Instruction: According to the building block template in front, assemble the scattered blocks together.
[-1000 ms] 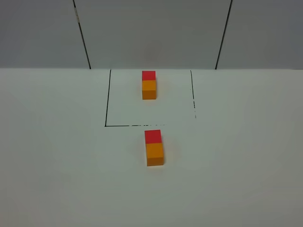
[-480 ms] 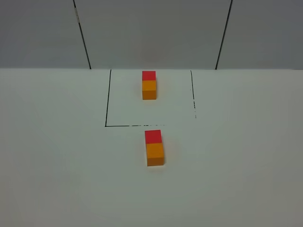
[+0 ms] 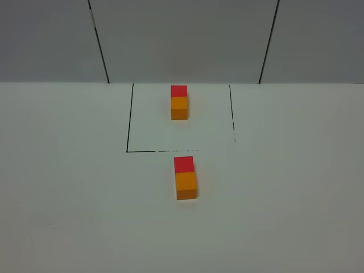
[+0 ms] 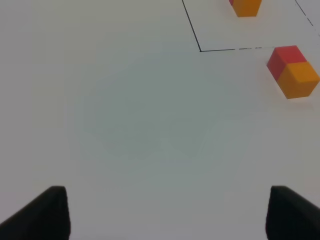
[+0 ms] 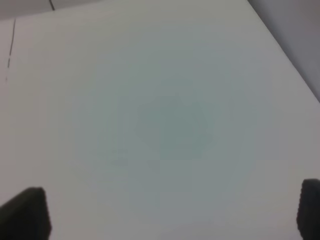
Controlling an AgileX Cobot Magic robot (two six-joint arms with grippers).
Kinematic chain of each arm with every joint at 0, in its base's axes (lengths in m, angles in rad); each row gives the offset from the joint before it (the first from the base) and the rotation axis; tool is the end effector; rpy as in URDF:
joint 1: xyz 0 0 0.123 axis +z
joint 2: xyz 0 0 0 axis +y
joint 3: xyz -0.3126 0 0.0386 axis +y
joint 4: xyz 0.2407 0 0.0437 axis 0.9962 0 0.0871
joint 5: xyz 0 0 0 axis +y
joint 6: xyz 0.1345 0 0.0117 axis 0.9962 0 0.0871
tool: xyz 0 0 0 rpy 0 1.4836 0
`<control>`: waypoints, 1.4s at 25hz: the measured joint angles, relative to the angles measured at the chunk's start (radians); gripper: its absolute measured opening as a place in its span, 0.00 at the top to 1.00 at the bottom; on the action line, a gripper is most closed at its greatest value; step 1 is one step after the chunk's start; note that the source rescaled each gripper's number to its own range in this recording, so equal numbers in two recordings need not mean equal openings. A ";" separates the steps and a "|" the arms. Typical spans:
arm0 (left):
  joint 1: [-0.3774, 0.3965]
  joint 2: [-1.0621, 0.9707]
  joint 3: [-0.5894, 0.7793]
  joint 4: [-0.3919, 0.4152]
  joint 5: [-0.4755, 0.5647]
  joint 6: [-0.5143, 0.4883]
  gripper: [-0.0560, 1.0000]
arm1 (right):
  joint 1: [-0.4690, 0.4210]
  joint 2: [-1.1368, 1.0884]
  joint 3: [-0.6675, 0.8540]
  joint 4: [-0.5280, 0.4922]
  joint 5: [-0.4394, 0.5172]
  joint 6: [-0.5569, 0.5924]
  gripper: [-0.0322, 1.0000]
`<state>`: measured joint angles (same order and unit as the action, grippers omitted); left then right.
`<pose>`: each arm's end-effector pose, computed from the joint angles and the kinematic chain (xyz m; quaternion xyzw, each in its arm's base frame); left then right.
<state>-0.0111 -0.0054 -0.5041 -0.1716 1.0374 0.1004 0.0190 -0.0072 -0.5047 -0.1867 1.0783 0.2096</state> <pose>-0.0031 -0.0198 0.2592 0.0496 0.8400 -0.0618 0.5368 -0.0054 -0.0222 0.2548 0.0859 0.8467 -0.0335 0.5241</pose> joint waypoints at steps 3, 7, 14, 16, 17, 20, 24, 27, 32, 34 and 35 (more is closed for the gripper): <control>0.000 0.000 0.000 0.000 0.000 0.000 0.31 | 0.007 0.000 0.001 0.020 0.000 -0.021 0.01; 0.000 0.000 0.000 0.000 0.000 0.000 0.31 | 0.007 0.000 0.001 0.035 -0.001 -0.041 0.03; 0.000 0.000 0.000 0.000 0.000 0.000 0.31 | -0.006 0.000 0.001 0.040 -0.003 -0.042 0.05; 0.000 0.000 0.000 0.000 0.000 0.000 0.31 | -0.017 0.000 0.001 0.040 -0.003 -0.042 0.05; 0.000 0.000 0.000 0.000 0.000 0.000 0.31 | -0.022 0.000 0.001 0.040 -0.003 -0.042 0.05; 0.000 0.000 0.000 0.000 0.000 0.000 0.31 | -0.023 0.000 0.001 0.040 -0.004 -0.042 0.06; 0.000 0.000 0.000 0.000 0.000 0.000 0.31 | -0.023 0.000 0.001 0.041 -0.005 -0.042 0.06; 0.000 0.000 0.000 0.000 0.000 0.000 0.31 | -0.023 0.000 0.001 0.043 -0.006 -0.044 0.06; 0.000 0.000 0.000 0.000 0.000 0.000 0.31 | -0.023 0.000 0.001 0.043 -0.006 -0.045 0.07; 0.000 0.000 0.000 0.000 0.000 0.000 0.31 | -0.023 0.000 0.001 0.043 -0.006 -0.045 0.07; 0.000 0.000 0.000 0.000 0.000 0.000 0.31 | -0.023 0.000 0.001 0.043 -0.006 -0.045 0.07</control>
<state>-0.0111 -0.0054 -0.5041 -0.1716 1.0374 0.1004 -0.0039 -0.0072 -0.5037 -0.1434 1.0725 0.1644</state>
